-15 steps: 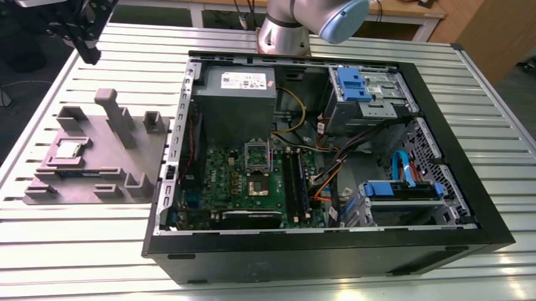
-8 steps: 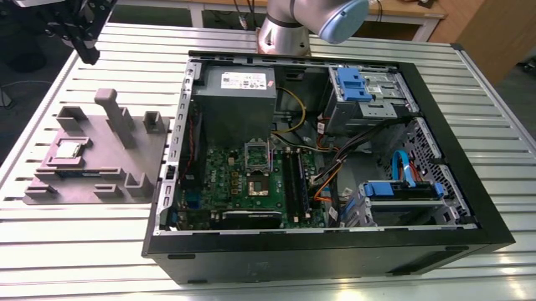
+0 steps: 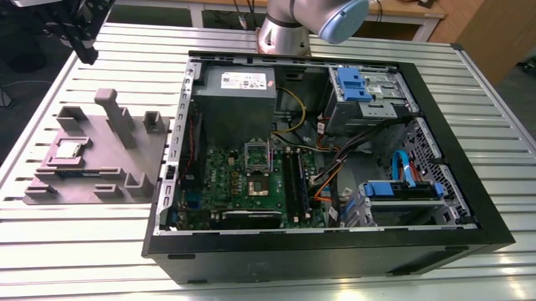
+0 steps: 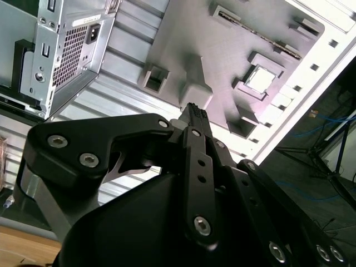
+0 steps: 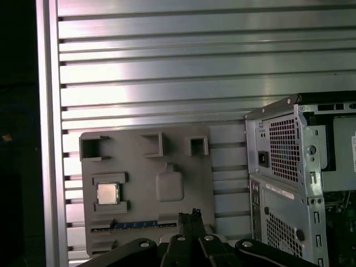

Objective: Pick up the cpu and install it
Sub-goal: 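Reach for the cpu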

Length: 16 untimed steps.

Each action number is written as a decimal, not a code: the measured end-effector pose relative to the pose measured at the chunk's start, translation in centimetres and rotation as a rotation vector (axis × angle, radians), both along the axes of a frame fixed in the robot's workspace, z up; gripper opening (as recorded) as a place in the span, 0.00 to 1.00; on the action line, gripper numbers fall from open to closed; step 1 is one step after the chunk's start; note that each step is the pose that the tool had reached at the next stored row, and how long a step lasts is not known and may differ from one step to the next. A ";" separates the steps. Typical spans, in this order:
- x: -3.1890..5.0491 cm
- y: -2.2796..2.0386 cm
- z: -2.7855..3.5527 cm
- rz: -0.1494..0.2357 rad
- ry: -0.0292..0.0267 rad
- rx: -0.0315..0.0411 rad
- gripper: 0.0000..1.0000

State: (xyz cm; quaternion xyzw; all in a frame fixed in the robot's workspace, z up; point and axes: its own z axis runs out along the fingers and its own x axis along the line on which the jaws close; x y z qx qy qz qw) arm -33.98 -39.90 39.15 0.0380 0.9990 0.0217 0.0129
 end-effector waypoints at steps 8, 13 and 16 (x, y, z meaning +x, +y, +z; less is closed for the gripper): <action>-0.65 0.00 0.00 -0.001 0.0000 0.0000 0.10; -1.22 0.00 0.00 -0.003 0.0000 0.0000 0.10; -1.49 0.00 0.00 -0.004 0.0000 0.0000 0.10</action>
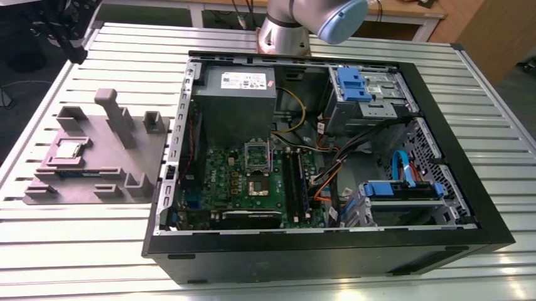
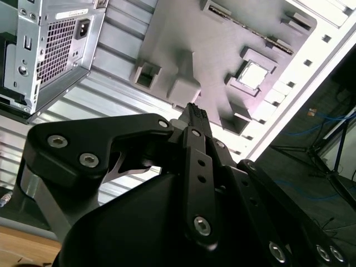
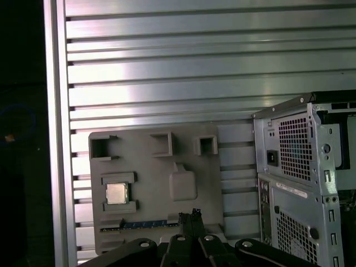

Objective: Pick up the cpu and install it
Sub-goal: 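Reach for the cpu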

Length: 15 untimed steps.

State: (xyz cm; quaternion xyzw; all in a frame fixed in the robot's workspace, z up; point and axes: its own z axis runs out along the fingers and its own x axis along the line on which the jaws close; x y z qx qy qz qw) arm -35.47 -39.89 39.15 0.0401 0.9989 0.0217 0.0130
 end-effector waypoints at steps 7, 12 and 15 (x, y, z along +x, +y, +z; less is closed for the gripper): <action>-0.46 0.00 0.00 -0.002 0.0000 0.0000 0.10; -0.75 0.00 0.00 -0.003 0.0001 0.0000 0.10; -0.89 0.00 0.00 -0.003 0.0000 0.0000 0.10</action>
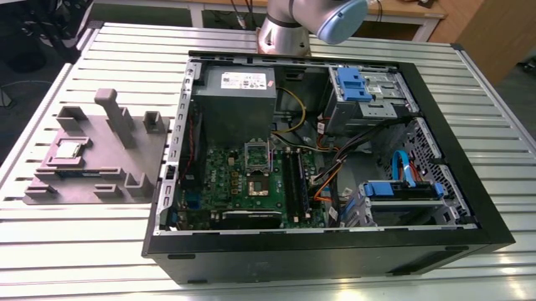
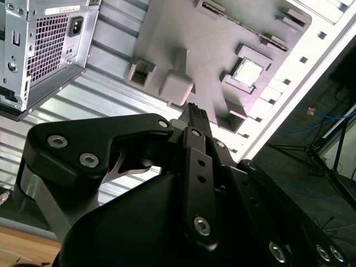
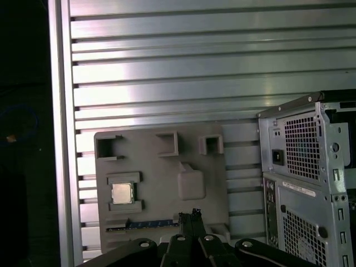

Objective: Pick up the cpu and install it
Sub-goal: 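Reach for the cpu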

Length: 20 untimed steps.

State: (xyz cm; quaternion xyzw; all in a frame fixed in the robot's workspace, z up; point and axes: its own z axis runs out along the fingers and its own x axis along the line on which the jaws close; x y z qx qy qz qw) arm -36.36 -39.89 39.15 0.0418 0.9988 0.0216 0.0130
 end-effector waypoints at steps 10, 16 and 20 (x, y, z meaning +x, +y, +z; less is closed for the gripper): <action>-0.34 0.00 0.00 -0.001 0.0000 0.0000 0.10; -0.53 0.00 0.00 -0.002 0.0000 0.0000 0.10; -0.67 0.00 0.00 -0.002 0.0000 0.0000 0.10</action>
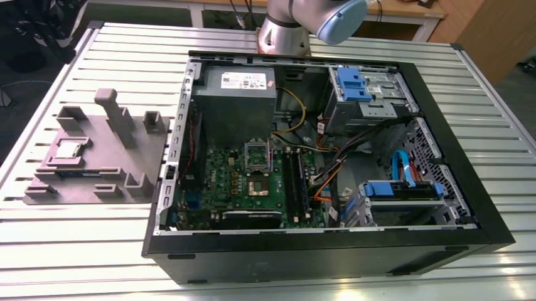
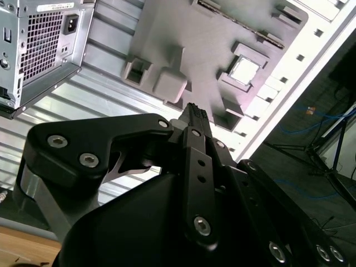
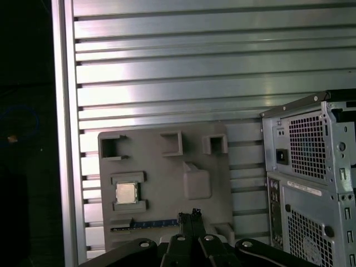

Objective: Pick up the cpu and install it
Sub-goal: 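Reach for the cpu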

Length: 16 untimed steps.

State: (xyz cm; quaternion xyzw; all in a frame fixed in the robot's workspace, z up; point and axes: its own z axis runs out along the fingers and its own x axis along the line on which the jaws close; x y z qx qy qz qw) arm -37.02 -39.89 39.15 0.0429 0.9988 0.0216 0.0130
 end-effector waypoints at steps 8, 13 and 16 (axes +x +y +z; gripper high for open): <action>-0.24 0.00 0.00 -0.001 0.0000 0.0000 0.10; -0.39 0.00 0.00 -0.001 0.0000 0.0000 0.10; -0.50 0.00 0.00 -0.002 0.0000 0.0000 0.10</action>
